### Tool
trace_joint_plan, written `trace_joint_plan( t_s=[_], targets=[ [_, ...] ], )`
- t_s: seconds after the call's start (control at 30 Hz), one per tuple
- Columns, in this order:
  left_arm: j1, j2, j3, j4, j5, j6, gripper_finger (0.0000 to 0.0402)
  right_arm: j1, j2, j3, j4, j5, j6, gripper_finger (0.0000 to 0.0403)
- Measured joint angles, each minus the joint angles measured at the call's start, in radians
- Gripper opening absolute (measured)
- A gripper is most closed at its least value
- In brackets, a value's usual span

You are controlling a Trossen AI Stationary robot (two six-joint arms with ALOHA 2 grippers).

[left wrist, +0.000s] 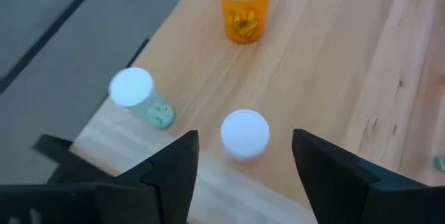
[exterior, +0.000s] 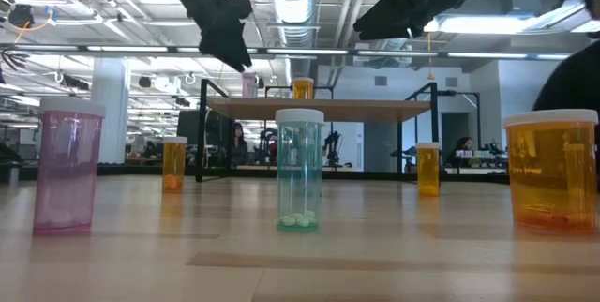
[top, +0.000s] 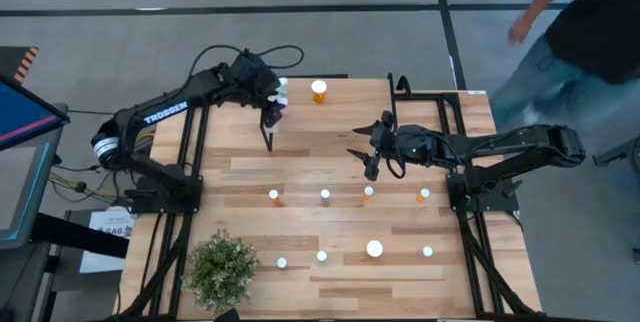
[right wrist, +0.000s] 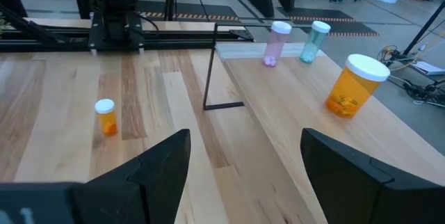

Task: Pick and place medicine bottles onto shelf by color
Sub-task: Put the top blue pill bottle on the shelf

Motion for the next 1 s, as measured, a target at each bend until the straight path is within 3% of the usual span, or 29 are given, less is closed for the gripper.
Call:
trace_joint_plan(
  t_s=[0.3, 0.7, 0.87, 1.0],
  targets=[
    [-0.007, -0.140, -0.061, 0.021, 0.082, 0.009, 0.0220, 0.006, 0.000, 0.000, -0.004, 0.000, 0.003, 0.0295],
    [-0.095, -0.495, -0.486, 0.438, 0.165, -0.135, 0.0220, 0.011, 0.000, 0.000, -0.009, 0.000, 0.002, 0.0295],
    [-0.215, -0.647, -0.655, 0.596, 0.145, -0.200, 0.0220, -0.001, 0.000, 0.000, 0.006, -0.003, 0.049, 0.0295],
    [-0.311, -0.741, -0.789, 0.730, 0.073, -0.236, 0.0220, 0.002, -0.001, 0.000, 0.062, -0.044, 0.056, 0.0295]
  ],
)
